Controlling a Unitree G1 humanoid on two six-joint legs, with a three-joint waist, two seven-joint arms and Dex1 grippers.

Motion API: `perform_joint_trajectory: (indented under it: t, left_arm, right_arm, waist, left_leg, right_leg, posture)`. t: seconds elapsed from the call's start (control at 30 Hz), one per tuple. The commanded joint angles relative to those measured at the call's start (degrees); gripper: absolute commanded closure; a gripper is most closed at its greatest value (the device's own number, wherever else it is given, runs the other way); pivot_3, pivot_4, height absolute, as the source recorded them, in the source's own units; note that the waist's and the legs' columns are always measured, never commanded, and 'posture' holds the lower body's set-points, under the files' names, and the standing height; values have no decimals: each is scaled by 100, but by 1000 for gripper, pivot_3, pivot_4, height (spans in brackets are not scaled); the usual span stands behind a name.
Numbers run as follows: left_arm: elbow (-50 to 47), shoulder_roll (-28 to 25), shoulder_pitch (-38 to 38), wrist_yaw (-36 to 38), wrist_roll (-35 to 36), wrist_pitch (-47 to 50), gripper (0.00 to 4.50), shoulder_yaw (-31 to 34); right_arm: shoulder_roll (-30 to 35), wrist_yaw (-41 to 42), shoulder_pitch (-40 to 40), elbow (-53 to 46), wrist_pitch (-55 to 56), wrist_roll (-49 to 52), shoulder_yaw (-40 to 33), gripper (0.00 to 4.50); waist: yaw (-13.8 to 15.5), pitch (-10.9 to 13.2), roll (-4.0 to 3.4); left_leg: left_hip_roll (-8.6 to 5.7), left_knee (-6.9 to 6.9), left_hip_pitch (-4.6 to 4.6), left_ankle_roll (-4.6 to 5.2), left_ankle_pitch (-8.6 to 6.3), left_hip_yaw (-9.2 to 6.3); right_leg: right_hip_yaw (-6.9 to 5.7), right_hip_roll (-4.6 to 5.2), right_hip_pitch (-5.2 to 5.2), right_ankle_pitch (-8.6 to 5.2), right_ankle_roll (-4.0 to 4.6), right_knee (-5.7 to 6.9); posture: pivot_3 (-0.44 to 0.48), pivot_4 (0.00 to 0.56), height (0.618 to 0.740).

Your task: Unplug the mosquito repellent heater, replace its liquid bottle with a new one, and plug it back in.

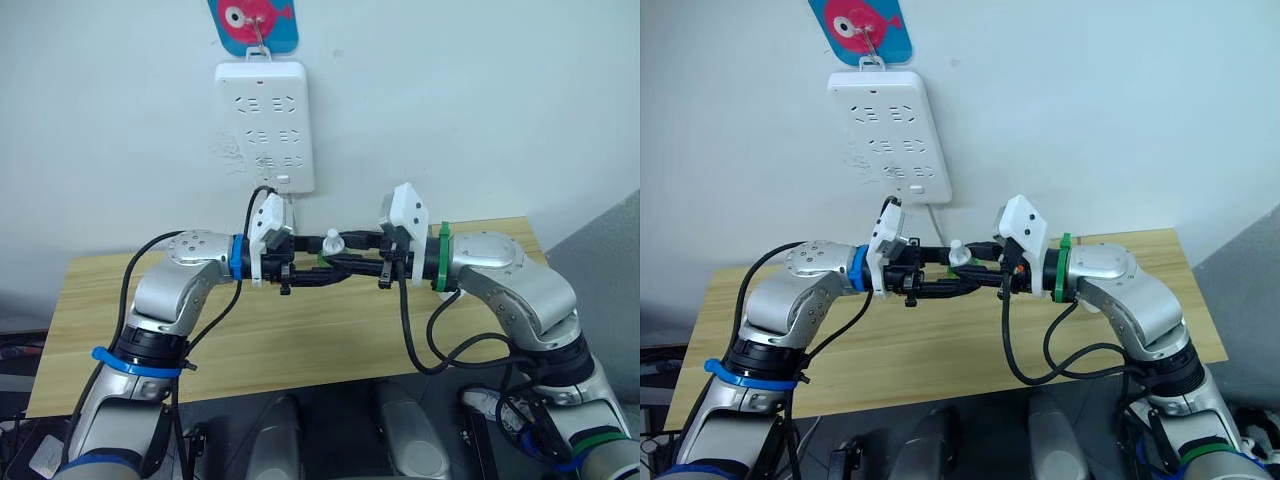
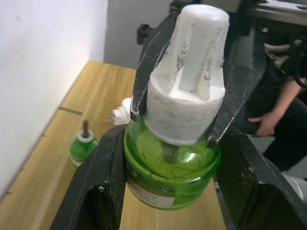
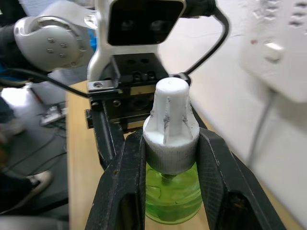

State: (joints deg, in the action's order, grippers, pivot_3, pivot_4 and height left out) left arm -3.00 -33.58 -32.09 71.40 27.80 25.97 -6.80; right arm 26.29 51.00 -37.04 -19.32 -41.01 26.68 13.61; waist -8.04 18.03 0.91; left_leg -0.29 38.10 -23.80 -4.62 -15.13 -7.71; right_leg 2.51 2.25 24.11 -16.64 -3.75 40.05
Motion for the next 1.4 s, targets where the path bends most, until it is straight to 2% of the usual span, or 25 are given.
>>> perform_joint_trajectory:
  t: [0.03, 0.2, 0.33, 0.5, 0.57, 0.6, 0.77, 0.87, 1.0, 1.13, 1.23, 1.4]
  left_arm:
    - [-242, -101, 64, 82, 15, -95, 2262, 51]
    - [-407, -185, 59, 266, 19, -131, 2262, -24]
    - [-440, -158, 32, 238, -5, -168, 2262, -38]
    - [-363, -87, 57, -14, -52, -212, 2262, 56]
    - [-342, -31, 139, -258, -173, -328, 2262, 95]
    - [-337, -6, 164, -351, -223, -373, 2262, 104]
    - [-347, 155, 245, -723, -377, -513, 2262, 119]
    - [-355, 244, 245, -805, -419, -571, 2262, 62]
    - [-310, 317, 201, -835, -458, -656, 2262, 3]
    - [-299, 373, 180, -865, -468, -674, 2262, -5]
    - [-328, 375, 200, -875, -474, -667, 2262, 15]
    - [-394, 352, 261, -884, -423, -644, 2262, 80]
  right_arm:
    - [161, 1030, -412, 224, 480, 252, 51, 3432]
    - [318, 2738, -1227, 1257, 1585, -166, 651, 3432]
    - [310, 3097, -1525, 1681, 1752, -256, 669, 3432]
    - [666, 2557, -1304, 1663, 1684, -446, 93, 1697]
    - [834, 1960, -871, 1003, 1260, -280, -342, 1036]
    - [866, 1743, -695, 719, 1085, -189, -484, 999]
    - [394, -15, 417, -933, 233, 0, -999, 999]
    - [-354, -1331, 843, -1646, -81, -450, -582, 999]
    - [-748, -1952, 892, -1641, -218, -874, 11, 999]
    - [-946, -2204, 892, -1404, -61, -1061, 212, 999]
    - [-1005, -2221, 881, -1329, 4, -1021, 158, 1572]
    - [-775, -1922, 929, -1256, 79, -886, 159, 3384]
  waist:
    - [3, 0, 0]
    - [4, 0, 0]
    - [4, 0, 0]
    - [27, -1, 1]
    - [54, -2, 3]
    - [67, -4, 4]
    - [17, -4, 3]
    - [-13, -14, 3]
    - [7, -32, 7]
    - [29, -75, 13]
    - [22, -94, 22]
    - [16, -98, 22]
  left_leg:
    - [0, 1, 0, 0, 0, 0]
    - [-1, 5, 1, 1, 1, 0]
    - [2, 5, 3, 1, 2, -4]
    - [-4, 7, 0, -1, 3, -4]
    - [-5, 8, -2, -1, 3, -7]
    - [-7, 8, -2, -2, 3, -6]
    - [-3, 4, -3, -1, 3, -2]
    - [-2, 11, 3, -3, 5, 4]
    - [-5, 13, 11, -7, 19, -2]
    - [-7, 12, 11, -13, 26, -8]
    - [-8, 6, 11, -24, 33, -7]
    - [-6, 3, 11, -22, 32, -8]
  right_leg:
    - [-1, 0, 0, 0, 0, 0]
    - [-1, 0, -2, 0, 0, 1]
    - [-4, -1, -1, 0, 1, 7]
    - [-4, 6, -1, 1, 1, 5]
    - [-4, 9, -1, 1, 1, 5]
    - [-5, 11, -1, 1, 1, 5]
    - [-3, 10, 3, 1, 1, 12]
    - [5, 8, 9, 1, 1, 40]
    - [9, 3, 17, 1, 1, 79]
    - [6, 2, 16, 2, 3, 80]
    - [6, 2, 16, 2, 3, 75]
    - [4, 1, 16, 2, 3, 74]
  posture:
    - [-152, 232, 734]
    - [-133, 233, 734]
    - [-136, 231, 734]
    - [-143, 227, 734]
    - [-146, 228, 734]
    - [-147, 228, 734]
    - [-154, 232, 734]
    - [-165, 232, 734]
    - [-170, 230, 734]
    - [-160, 228, 734]
    - [-155, 227, 734]
    - [-144, 226, 734]
